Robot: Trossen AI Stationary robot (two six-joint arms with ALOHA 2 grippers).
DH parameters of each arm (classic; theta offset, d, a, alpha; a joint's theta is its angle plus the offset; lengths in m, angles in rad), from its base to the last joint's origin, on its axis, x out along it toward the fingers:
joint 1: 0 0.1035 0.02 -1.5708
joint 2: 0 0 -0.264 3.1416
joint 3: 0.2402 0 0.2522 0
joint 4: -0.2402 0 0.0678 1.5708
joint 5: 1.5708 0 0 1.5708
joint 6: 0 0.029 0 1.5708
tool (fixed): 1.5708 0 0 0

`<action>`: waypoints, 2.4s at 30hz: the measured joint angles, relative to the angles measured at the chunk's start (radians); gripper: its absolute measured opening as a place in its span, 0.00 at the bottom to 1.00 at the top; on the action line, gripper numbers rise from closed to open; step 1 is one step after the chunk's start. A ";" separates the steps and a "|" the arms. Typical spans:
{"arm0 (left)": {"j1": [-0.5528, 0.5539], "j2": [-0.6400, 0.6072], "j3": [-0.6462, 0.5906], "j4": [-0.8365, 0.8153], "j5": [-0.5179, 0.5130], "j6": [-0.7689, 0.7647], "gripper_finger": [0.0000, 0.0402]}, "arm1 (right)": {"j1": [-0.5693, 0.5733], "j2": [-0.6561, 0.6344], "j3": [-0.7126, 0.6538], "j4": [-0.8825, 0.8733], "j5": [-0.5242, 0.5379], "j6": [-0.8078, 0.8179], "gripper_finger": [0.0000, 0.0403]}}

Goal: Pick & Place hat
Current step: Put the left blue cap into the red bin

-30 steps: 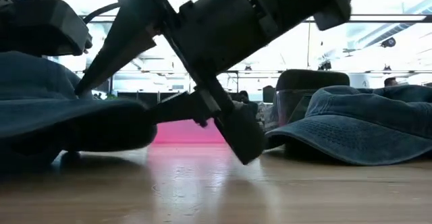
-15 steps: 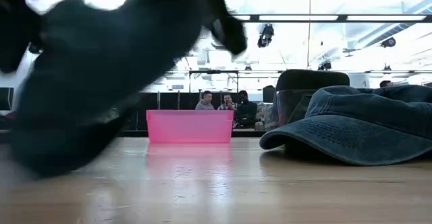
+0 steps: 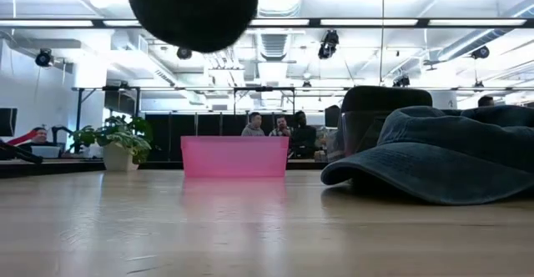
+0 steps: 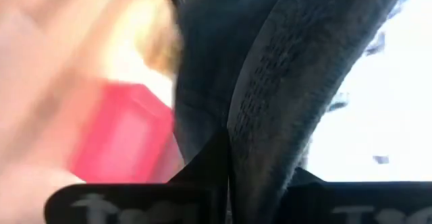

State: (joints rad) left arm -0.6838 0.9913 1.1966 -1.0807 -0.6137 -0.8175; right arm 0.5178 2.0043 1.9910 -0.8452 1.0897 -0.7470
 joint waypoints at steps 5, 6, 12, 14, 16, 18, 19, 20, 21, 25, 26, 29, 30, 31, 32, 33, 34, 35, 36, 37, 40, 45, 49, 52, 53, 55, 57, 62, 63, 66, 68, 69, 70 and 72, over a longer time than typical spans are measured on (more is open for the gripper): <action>0.000 -0.001 0.008 -0.075 -0.009 -0.048 0.35 | 0.072 0.016 -0.002 -0.086 0.191 -0.092 0.03; 0.000 -0.002 0.010 -0.095 -0.010 -0.051 0.35 | 0.090 0.017 -0.006 -0.121 0.202 -0.092 0.03; 0.025 -0.036 0.010 -0.132 -0.042 -0.044 0.35 | 0.188 0.026 -0.017 -0.147 0.200 -0.128 0.03; 0.048 -0.048 0.010 -0.132 -0.036 -0.023 0.35 | 0.209 0.031 -0.017 -0.146 0.197 -0.163 0.03; 0.076 -0.055 0.009 -0.131 0.007 -0.019 0.35 | 0.219 0.036 -0.017 -0.146 0.195 -0.174 0.03; 0.104 -0.056 -0.001 -0.112 0.077 -0.016 0.35 | 0.227 0.036 -0.017 -0.143 0.194 -0.190 0.03; 0.118 -0.055 -0.011 -0.090 0.105 -0.008 0.35 | 0.229 0.035 -0.017 -0.135 0.197 -0.203 0.03; 0.129 -0.051 -0.023 -0.071 0.126 0.002 0.35 | 0.230 0.034 -0.017 -0.123 0.199 -0.210 0.03; 0.139 -0.046 -0.037 -0.047 0.141 0.012 0.35 | 0.231 0.034 -0.017 -0.106 0.201 -0.223 0.03; 0.172 -0.013 -0.086 0.061 0.168 0.085 0.35 | 0.231 0.034 -0.017 -0.036 0.200 -0.260 0.03; 0.181 -0.004 -0.096 0.087 0.171 0.107 0.35 | 0.231 0.034 -0.017 -0.024 0.198 -0.264 0.03; 0.214 0.016 -0.117 0.181 0.172 0.162 0.35 | 0.232 0.034 -0.017 -0.009 0.195 -0.272 0.03; 0.226 0.021 -0.120 0.218 0.175 0.173 0.35 | 0.232 0.034 -0.017 -0.009 0.193 -0.274 0.03; 0.237 0.027 -0.122 0.255 0.183 0.189 0.35 | 0.232 0.034 -0.017 -0.009 0.193 -0.274 0.03; 0.245 0.034 -0.123 0.291 0.191 0.212 0.35 | 0.232 0.034 -0.017 -0.008 0.193 -0.274 0.03; 0.253 0.042 -0.123 0.330 0.205 0.238 0.35 | 0.232 0.034 -0.017 -0.008 0.193 -0.275 0.03; 0.258 0.051 -0.124 0.374 0.226 0.261 0.35 | 0.232 0.034 -0.017 -0.008 0.192 -0.275 0.03; 0.261 0.060 -0.124 0.422 0.250 0.282 0.35 | 0.232 0.034 -0.017 -0.008 0.191 -0.275 0.03; 0.261 0.071 -0.124 0.471 0.275 0.295 0.35 | 0.232 0.034 -0.017 -0.008 0.189 -0.275 0.03; 0.261 0.085 -0.124 0.522 0.298 0.298 0.35 | 0.232 0.034 -0.017 -0.008 0.188 -0.276 0.03; 0.259 0.148 -0.123 0.668 0.357 0.302 0.35 | 0.225 0.034 -0.017 -0.003 0.178 -0.281 0.03; 0.246 0.282 -0.112 0.821 0.418 0.350 0.35 | 0.193 0.035 -0.032 0.069 0.132 -0.311 0.03; 0.243 0.377 -0.091 0.801 0.425 0.396 0.35 | 0.179 0.052 -0.034 0.124 0.125 -0.347 0.03; 0.243 0.426 -0.087 0.802 0.439 0.426 0.35 | 0.179 0.067 -0.034 0.127 0.110 -0.352 0.03; 0.243 0.436 -0.088 0.801 0.451 0.435 0.35 | 0.177 0.072 -0.034 0.127 0.103 -0.352 0.03; 0.243 0.455 -0.088 0.806 0.483 0.443 0.35 | 0.174 0.085 -0.034 0.128 0.082 -0.340 0.03; 0.233 0.463 -0.079 0.816 0.525 0.445 0.35 | 0.169 0.097 -0.033 0.129 0.032 -0.301 0.03; 0.174 0.459 -0.045 0.854 0.534 0.533 0.35 | 0.165 0.122 -0.030 0.153 -0.008 -0.303 0.03; 0.170 0.462 -0.045 0.847 0.536 0.538 0.35 | 0.161 0.122 -0.031 0.160 -0.014 -0.309 0.03; 0.161 0.465 -0.048 0.790 0.557 0.518 0.35 | 0.148 0.123 -0.033 0.208 -0.041 -0.343 0.03; 0.158 0.461 -0.046 0.703 0.560 0.489 0.35 | 0.137 0.123 -0.035 0.211 -0.050 -0.351 0.03; 0.158 0.453 -0.040 0.654 0.560 0.474 0.35 | 0.132 0.123 -0.035 0.207 -0.050 -0.351 0.03; 0.158 0.445 -0.034 0.621 0.560 0.458 0.35 | 0.129 0.123 -0.036 0.207 -0.050 -0.352 0.03; 0.158 0.417 -0.017 0.572 0.560 0.429 0.35 | 0.128 0.122 -0.035 0.210 -0.048 -0.352 0.03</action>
State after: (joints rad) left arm -0.5259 1.4081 1.1800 -0.5088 -0.0534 -0.3889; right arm 0.6463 2.1259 1.9556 -0.6350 1.0420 -1.0986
